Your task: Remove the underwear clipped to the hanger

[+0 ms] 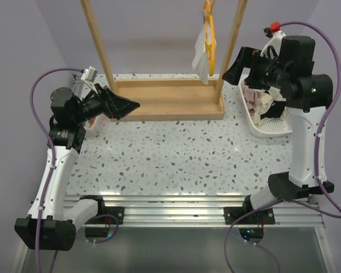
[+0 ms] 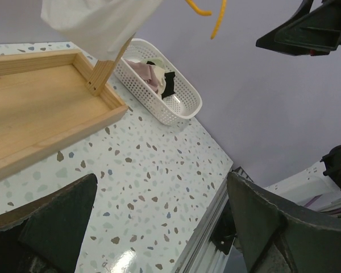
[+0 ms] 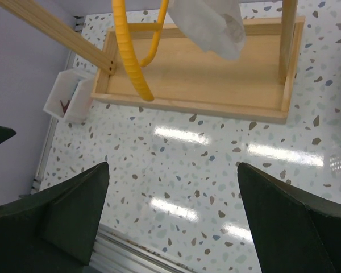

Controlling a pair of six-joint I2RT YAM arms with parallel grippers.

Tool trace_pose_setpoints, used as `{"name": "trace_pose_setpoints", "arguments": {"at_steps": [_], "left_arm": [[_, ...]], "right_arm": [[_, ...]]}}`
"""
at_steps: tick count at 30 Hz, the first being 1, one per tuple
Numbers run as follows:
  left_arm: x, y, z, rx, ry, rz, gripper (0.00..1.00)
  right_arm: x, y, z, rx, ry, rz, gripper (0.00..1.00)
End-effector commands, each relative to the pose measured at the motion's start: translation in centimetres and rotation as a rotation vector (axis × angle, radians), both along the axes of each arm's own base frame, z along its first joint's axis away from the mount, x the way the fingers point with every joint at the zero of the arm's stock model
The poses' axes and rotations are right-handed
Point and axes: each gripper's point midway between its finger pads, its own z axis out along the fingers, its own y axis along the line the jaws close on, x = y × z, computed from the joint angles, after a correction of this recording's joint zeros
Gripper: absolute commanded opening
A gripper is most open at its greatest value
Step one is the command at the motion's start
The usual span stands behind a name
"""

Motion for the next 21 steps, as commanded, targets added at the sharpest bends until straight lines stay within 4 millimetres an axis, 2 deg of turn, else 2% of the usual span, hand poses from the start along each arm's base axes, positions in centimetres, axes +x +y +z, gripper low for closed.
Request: {"name": "trace_pose_setpoints", "arguments": {"at_steps": [1,6,10,14,17,21], "left_arm": [[-0.8,-0.2,-0.1,0.019,-0.036,-0.016,1.0],[-0.8,-0.1,-0.3,0.027,-0.036,-0.012,1.0],[-0.9,0.0,-0.5,0.033,-0.034,-0.009,1.0],[-0.7,0.0,-1.2,0.035,-0.02,-0.003,1.0],[-0.6,0.0,-1.3,0.037,-0.015,-0.003,1.0],[-0.5,0.1,-1.3,0.044,-0.017,0.002,1.0]], "right_arm": [[1.0,1.4,2.9,-0.041,-0.141,0.014,0.98],[2.5,5.0,3.1,-0.156,-0.208,0.014,0.98],[4.0,5.0,3.4,-0.225,-0.264,-0.053,0.98],[5.9,3.0,3.8,-0.312,-0.287,-0.237,0.98],[7.1,3.6,3.4,-0.339,-0.288,-0.232,0.98],[8.4,5.8,1.9,-0.33,-0.26,-0.155,0.97]]}}
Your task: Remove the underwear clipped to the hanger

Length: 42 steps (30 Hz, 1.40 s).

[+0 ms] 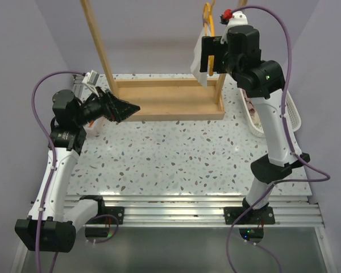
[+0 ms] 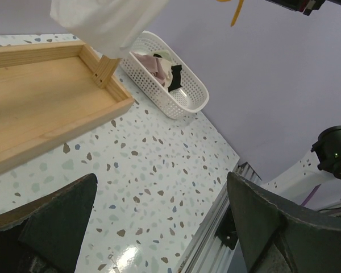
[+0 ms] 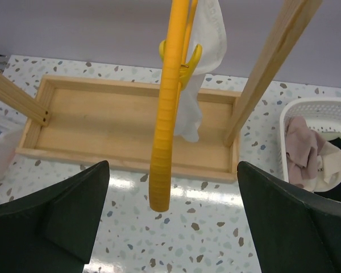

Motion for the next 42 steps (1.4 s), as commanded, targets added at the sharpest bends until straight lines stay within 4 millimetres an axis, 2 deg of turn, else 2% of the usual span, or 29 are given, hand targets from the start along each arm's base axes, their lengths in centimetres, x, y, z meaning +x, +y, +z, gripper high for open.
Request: {"name": "trace_pose_setpoints", "arguments": {"at_steps": [1,6,11,13,18,22,25,26,27,33,42], "left_arm": [[-0.3,0.0,0.1,0.019,-0.025,-0.001,1.0],[-0.3,0.1,-0.3,0.027,-0.018,0.008,1.0],[-0.1,0.0,-0.7,0.022,-0.011,0.0,1.0],[-0.2,0.0,-0.9,0.025,-0.007,0.003,1.0],[-0.4,0.1,-1.5,0.034,0.0,0.01,1.0],[-0.3,0.2,-2.0,0.039,0.008,0.012,1.0],[-0.4,0.2,-2.0,0.042,0.009,0.013,1.0],[-0.4,0.2,-2.0,0.042,0.009,0.013,1.0],[-0.4,0.2,-2.0,0.043,0.006,0.015,1.0],[-0.6,0.2,-2.2,0.046,0.008,0.015,1.0],[-0.5,0.2,-2.1,0.046,0.004,0.015,1.0]], "right_arm": [[1.3,0.6,0.0,-0.012,-0.018,-0.005,0.97],[2.3,0.1,-1.1,-0.025,-0.003,-0.07,0.86],[3.3,0.1,-0.4,0.007,-0.043,-0.109,0.74],[3.7,0.3,-0.7,0.002,-0.04,-0.111,0.68],[4.3,0.6,-2.8,-0.042,0.014,-0.102,0.64],[4.5,0.9,-3.6,-0.051,0.035,-0.095,0.61],[4.6,0.5,-3.1,-0.05,0.02,-0.112,0.3],[4.6,0.5,-2.9,-0.048,0.013,-0.116,0.09],[4.6,0.4,-2.7,-0.045,0.007,-0.123,0.01],[3.8,-0.4,-0.8,-0.045,-0.042,-0.124,0.0],[2.8,0.7,3.6,0.046,-0.171,0.026,0.0]]}}
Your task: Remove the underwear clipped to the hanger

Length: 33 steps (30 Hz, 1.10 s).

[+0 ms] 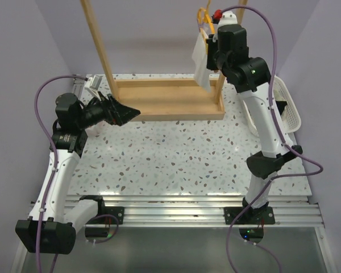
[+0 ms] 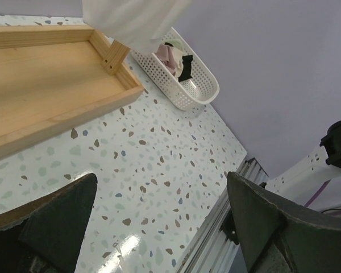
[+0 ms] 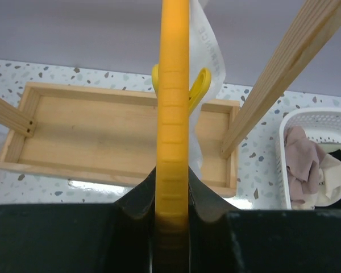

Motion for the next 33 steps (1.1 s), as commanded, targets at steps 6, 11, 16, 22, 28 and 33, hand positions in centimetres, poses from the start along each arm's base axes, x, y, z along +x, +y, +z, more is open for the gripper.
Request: {"name": "trace_pose_setpoints", "arguments": {"at_steps": [6,11,16,22,28,33], "left_arm": [[-0.4,-0.1,0.1,0.017,-0.034,-0.01,1.0],[-0.4,-0.1,0.1,0.021,-0.037,-0.009,1.0],[-0.2,0.0,0.0,0.026,-0.034,-0.005,1.0],[-0.2,-0.1,2.0,0.021,-0.069,-0.014,1.0],[0.6,0.0,2.8,0.04,-0.087,-0.01,1.0],[0.8,-0.2,3.1,0.024,-0.081,-0.023,1.0]], "right_arm": [[-1.2,0.6,7.6,0.148,-0.218,0.108,0.0],[-1.5,1.0,8.0,0.182,-0.233,0.129,0.0],[-3.0,1.1,7.8,0.202,-0.212,0.163,0.0],[-7.0,0.6,8.4,0.258,-0.266,0.241,0.0],[-8.6,-0.3,7.8,0.252,-0.288,0.248,0.0],[-9.3,-0.1,6.8,0.23,-0.236,0.274,0.0]]}}
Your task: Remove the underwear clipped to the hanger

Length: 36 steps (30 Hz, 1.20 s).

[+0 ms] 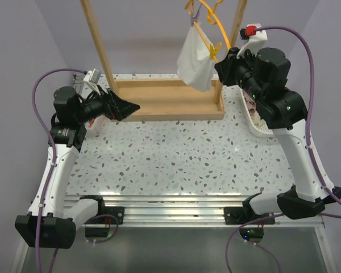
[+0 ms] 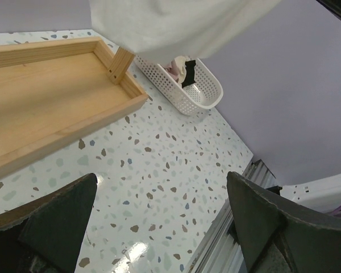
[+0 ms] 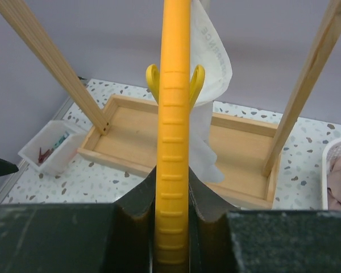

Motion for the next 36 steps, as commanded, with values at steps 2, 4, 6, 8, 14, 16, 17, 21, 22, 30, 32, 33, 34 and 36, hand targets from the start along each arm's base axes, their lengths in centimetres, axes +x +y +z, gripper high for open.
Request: {"name": "trace_pose_setpoints", "arguments": {"at_steps": [2,4,6,8,14,16,17,21,22,30,32,33,34,36], "left_arm": [[-0.2,-0.3,1.4,-0.003,-0.034,-0.017,1.0],[-0.3,-0.3,0.8,-0.003,-0.021,-0.023,1.0],[-0.4,-0.6,0.2,-0.025,0.007,-0.042,1.0],[-0.4,-1.0,-1.0,-0.044,0.041,-0.078,1.0],[-0.3,-2.0,-2.0,-0.054,0.076,-0.116,1.0],[-0.2,-2.8,-2.4,-0.049,0.095,-0.128,1.0],[0.4,-3.1,-3.2,-0.039,0.122,-0.12,1.0],[1.8,-5.2,-4.0,0.078,0.156,-0.051,1.0],[2.3,-6.6,-4.7,0.123,0.163,-0.022,1.0],[3.6,-10.5,-6.5,0.24,0.161,0.057,0.98],[4.7,-10.7,-7.9,0.315,0.181,0.107,0.98],[4.6,-10.9,-7.9,0.349,0.193,0.118,0.97],[5.6,-10.4,-9.2,0.389,0.223,0.17,0.97],[6.3,-9.8,-9.8,0.407,0.267,0.235,0.96]], "right_arm": [[-0.8,0.4,0.8,0.0,-0.025,0.045,0.0],[-2.3,0.1,-0.8,-0.015,0.017,0.072,0.0],[-3.3,0.5,-4.4,-0.022,0.112,0.104,0.0],[-5.7,0.5,-5.8,-0.007,0.152,0.158,0.0],[-10.8,-0.3,-15.0,0.022,0.36,0.199,0.0],[-11.9,-0.1,-15.7,0.047,0.382,0.224,0.0],[-12.4,0.1,-16.4,0.063,0.409,0.234,0.0],[-14.3,1.2,-17.2,0.135,0.468,0.305,0.0],[-14.6,1.4,-17.2,0.15,0.476,0.317,0.0],[-16.7,2.3,-17.8,0.227,0.588,0.371,0.0],[-17.1,2.2,-17.4,0.232,0.585,0.372,0.0],[-17.3,2.0,-17.5,0.229,0.595,0.367,0.0],[-17.3,1.9,-17.5,0.227,0.597,0.363,0.0],[-17.6,1.7,-17.2,0.226,0.596,0.354,0.0]]}}
